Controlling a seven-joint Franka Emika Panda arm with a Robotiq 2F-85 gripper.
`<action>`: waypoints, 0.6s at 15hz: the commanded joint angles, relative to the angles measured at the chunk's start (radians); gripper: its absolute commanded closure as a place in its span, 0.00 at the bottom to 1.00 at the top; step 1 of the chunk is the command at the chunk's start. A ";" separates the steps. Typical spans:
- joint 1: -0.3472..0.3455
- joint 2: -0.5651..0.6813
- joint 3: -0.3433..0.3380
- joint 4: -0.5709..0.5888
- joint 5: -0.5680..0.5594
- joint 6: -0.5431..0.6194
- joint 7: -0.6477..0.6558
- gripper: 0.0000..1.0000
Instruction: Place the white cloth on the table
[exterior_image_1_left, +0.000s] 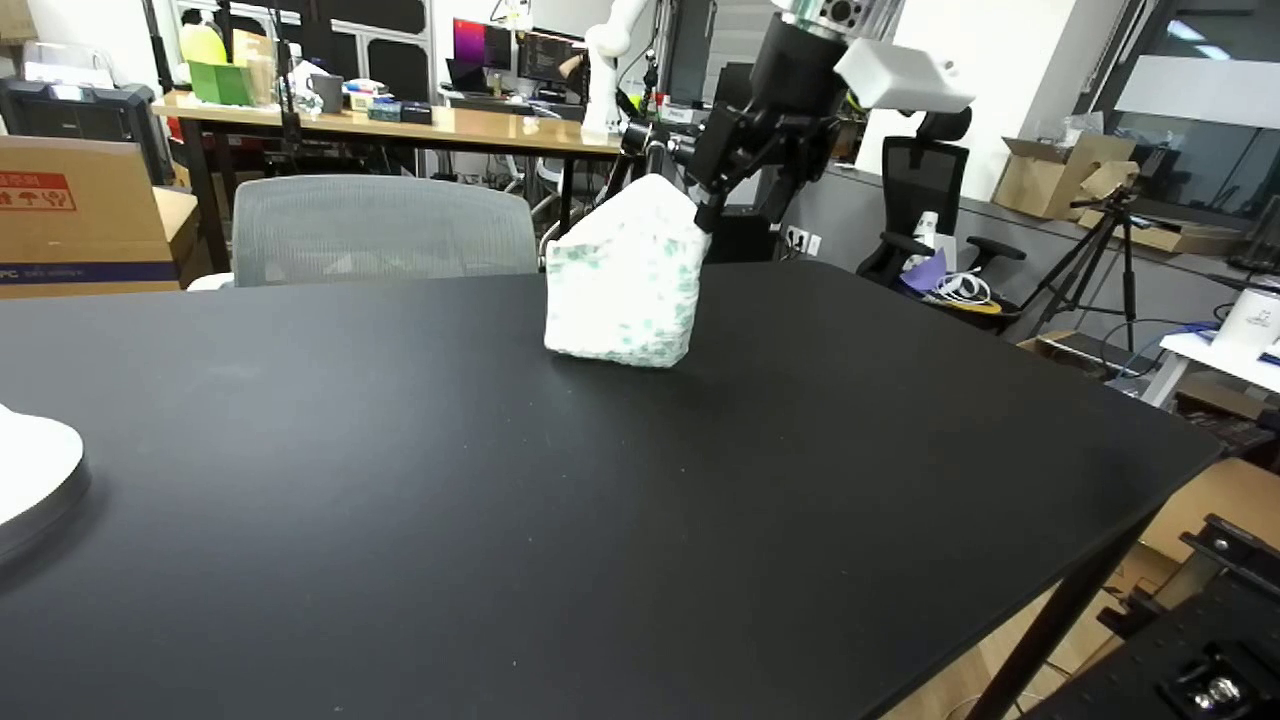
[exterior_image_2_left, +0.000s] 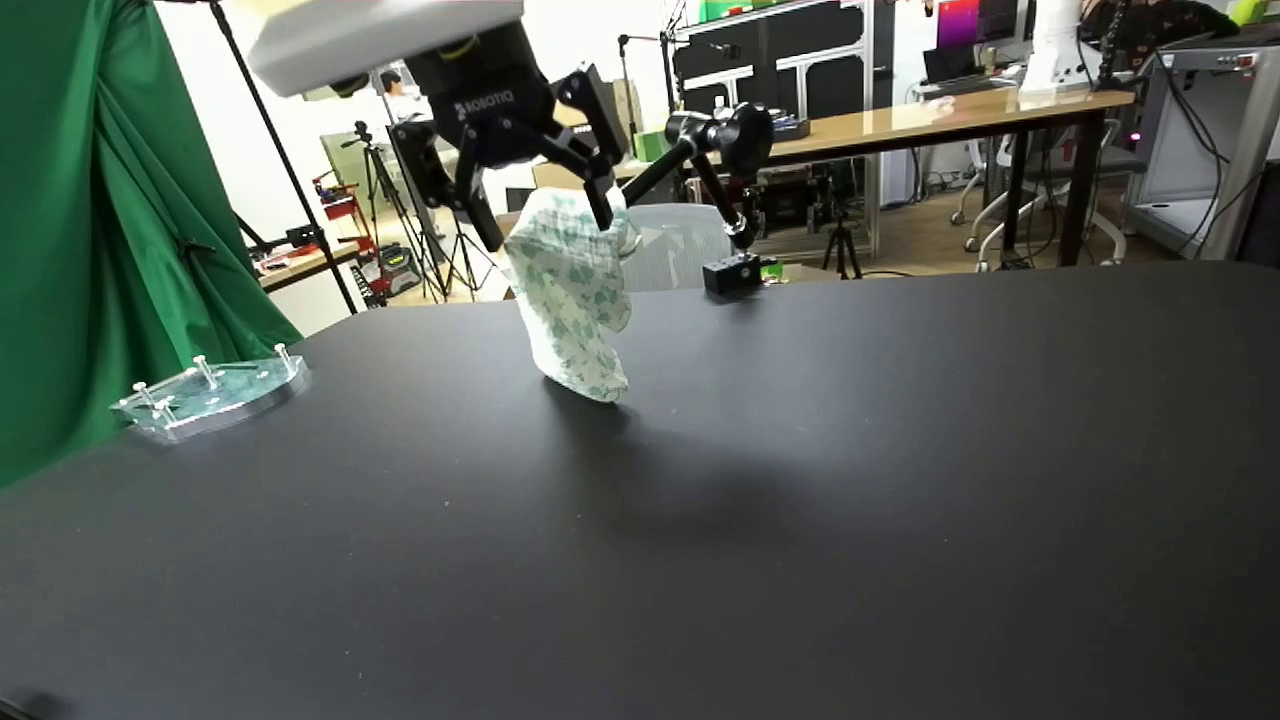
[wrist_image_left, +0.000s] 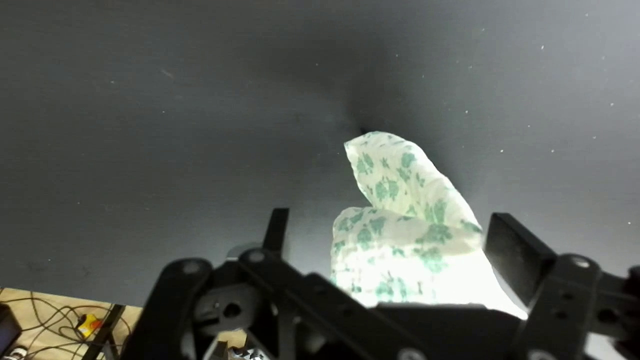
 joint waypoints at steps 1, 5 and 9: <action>0.008 0.076 0.029 0.063 0.083 0.034 0.000 0.00; 0.001 0.111 0.071 0.089 0.174 0.070 -0.043 0.40; 0.002 0.109 0.086 0.091 0.204 0.080 -0.049 0.69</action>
